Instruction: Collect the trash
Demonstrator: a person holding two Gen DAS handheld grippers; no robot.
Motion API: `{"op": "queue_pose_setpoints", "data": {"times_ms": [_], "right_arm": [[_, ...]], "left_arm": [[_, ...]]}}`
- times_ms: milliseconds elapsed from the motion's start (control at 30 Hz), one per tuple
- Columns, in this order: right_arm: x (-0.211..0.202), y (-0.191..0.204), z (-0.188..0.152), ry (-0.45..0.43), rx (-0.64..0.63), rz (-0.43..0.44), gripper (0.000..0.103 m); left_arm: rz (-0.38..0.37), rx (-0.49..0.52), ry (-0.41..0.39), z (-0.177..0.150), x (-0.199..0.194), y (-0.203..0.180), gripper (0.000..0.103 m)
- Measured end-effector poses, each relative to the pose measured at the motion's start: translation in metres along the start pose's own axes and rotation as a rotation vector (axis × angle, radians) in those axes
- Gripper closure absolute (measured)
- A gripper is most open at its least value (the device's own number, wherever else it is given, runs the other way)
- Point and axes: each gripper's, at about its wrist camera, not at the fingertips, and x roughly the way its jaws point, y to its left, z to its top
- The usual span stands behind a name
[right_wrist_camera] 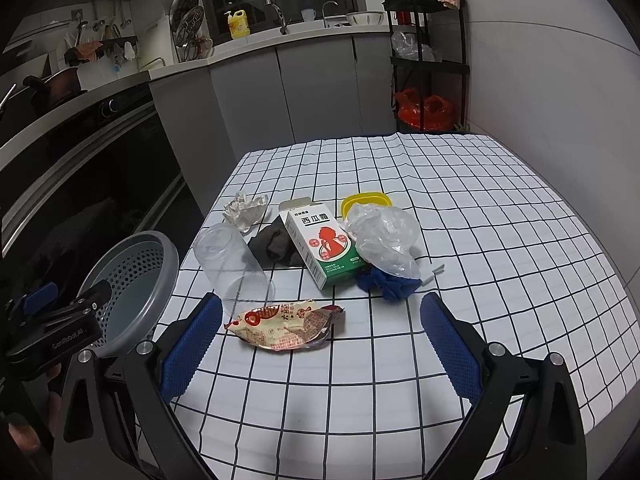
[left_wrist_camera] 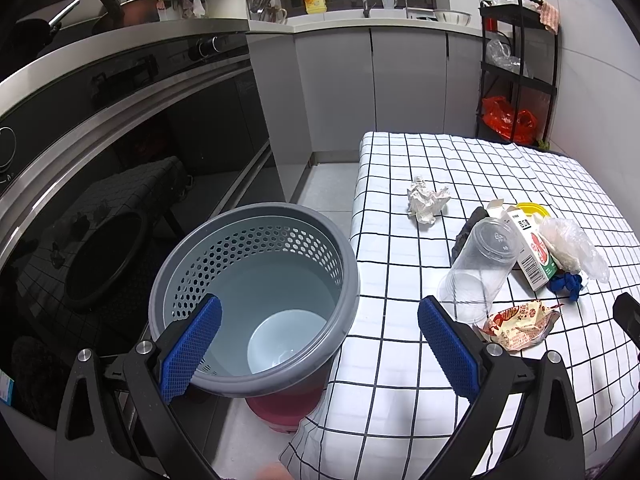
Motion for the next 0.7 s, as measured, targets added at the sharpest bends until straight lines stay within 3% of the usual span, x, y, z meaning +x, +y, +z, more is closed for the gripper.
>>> {"op": "queue_pose_setpoints", "data": {"times_ms": [700], "right_arm": [[-0.0004, -0.0015, -0.0004, 0.001, 0.006, 0.007, 0.008]], "left_arm": [[0.001, 0.000, 0.000, 0.0000, 0.0001, -0.0001, 0.006]]}}
